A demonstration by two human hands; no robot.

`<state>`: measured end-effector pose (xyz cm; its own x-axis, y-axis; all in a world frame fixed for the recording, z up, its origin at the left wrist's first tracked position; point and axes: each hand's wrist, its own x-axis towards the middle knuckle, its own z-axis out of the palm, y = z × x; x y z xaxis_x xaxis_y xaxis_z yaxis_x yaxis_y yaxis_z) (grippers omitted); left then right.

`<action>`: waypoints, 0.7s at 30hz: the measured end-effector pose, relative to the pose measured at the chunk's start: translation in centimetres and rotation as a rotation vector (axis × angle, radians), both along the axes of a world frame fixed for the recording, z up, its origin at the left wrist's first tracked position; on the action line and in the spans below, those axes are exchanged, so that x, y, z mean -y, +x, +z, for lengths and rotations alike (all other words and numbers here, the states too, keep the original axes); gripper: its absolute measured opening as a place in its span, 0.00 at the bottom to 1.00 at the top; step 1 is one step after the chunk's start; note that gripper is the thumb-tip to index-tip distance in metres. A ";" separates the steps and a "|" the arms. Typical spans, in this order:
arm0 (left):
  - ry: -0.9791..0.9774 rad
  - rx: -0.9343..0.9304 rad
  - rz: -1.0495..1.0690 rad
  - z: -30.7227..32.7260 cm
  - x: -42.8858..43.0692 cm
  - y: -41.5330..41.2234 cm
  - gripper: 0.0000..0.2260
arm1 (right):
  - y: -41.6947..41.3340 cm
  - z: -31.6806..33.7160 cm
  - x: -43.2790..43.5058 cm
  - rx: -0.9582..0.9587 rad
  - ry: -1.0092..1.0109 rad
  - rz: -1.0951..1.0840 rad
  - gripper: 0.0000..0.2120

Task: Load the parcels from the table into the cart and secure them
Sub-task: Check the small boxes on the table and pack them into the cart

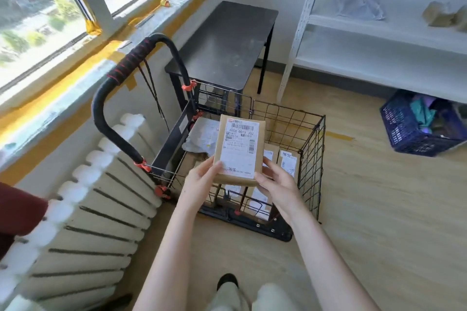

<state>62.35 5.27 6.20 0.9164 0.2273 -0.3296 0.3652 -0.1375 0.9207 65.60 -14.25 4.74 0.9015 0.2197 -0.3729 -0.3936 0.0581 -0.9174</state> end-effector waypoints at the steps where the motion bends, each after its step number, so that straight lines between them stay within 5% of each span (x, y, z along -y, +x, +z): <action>1: 0.058 0.004 -0.049 -0.4 0.2 1.1 0.18 | 1.0 -0.6 0.0 0.004 -0.025 0.000 0.21; 10: 0.378 0.025 -0.045 -4.9 1.7 10.3 0.14 | 10.1 -4.9 0.3 -0.032 -0.266 0.057 0.26; 21: 0.295 -0.174 -0.051 -14.4 2.1 19.6 0.17 | 20.3 -12.5 -0.4 -0.176 -0.446 0.146 0.26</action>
